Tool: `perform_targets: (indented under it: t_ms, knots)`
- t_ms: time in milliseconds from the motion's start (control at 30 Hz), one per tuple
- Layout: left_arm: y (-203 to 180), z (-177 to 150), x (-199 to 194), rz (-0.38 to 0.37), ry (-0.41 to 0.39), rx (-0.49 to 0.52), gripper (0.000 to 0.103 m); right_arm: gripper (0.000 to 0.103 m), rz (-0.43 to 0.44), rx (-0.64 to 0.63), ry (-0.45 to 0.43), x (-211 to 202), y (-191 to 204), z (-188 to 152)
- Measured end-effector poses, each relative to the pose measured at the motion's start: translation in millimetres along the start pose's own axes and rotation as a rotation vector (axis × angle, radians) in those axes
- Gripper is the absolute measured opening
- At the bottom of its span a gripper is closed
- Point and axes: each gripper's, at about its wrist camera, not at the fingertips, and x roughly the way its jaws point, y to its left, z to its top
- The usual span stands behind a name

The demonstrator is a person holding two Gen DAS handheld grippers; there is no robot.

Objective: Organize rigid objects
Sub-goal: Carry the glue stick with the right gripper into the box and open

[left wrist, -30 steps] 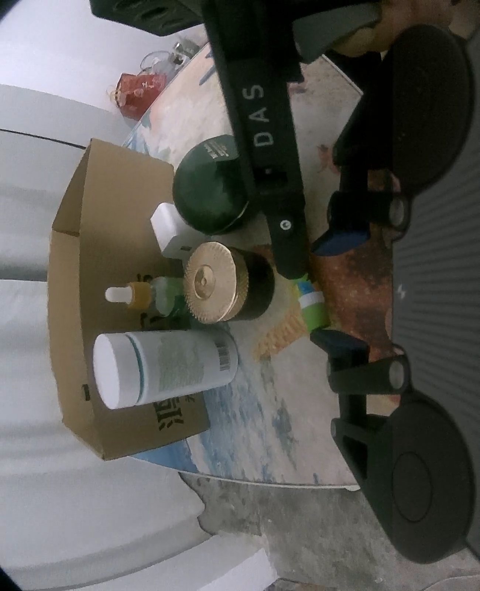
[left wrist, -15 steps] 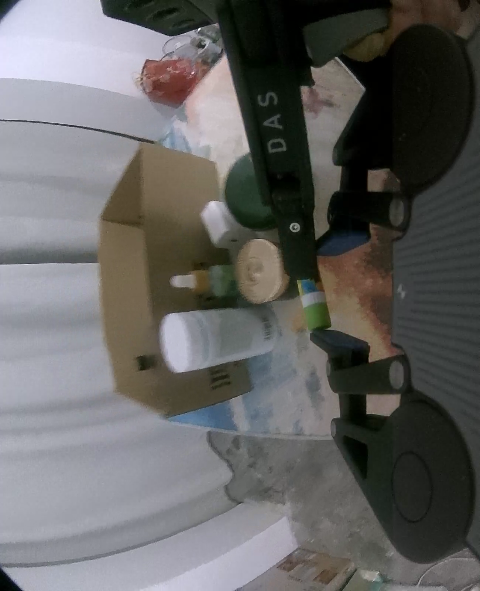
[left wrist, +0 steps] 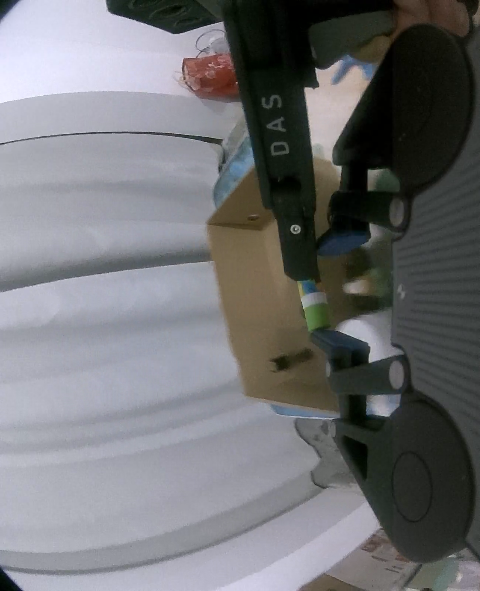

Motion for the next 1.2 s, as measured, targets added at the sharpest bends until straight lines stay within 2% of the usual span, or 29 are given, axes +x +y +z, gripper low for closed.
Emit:
perform_targets:
  t_ms: [100,200,367,533,700,867,1200]
  knots:
    - [2.9,26.6,25.9,-0.028,0.006,0.002,0.046,0.036,-0.017,-0.004,-0.008,9.5,-12.9,30.6]
    - [8.5,52.0,65.0,-0.063,0.047,0.003,0.046,0.036,-0.045,0.008,0.012,29.7,-32.0,61.9]
    - [26.4,82.4,144.3,-0.120,0.211,-0.040,0.046,0.036,-0.080,0.091,0.117,81.9,-75.9,104.5]
    - [40.1,94.4,210.1,-0.113,0.331,-0.047,0.046,0.036,-0.087,0.208,0.218,138.9,-119.3,130.1]
    - [47.7,86.4,261.7,-0.078,0.443,-0.043,0.046,0.036,-0.072,0.345,0.333,188.6,-162.2,132.5]
    - [58.9,81.9,276.7,-0.081,0.493,-0.061,0.047,0.036,-0.085,0.431,0.385,214.4,-181.4,116.6]
    - [51.2,83.5,270.8,-0.071,0.467,-0.067,0.055,0.036,-0.119,0.462,0.387,233.9,-188.6,110.9]
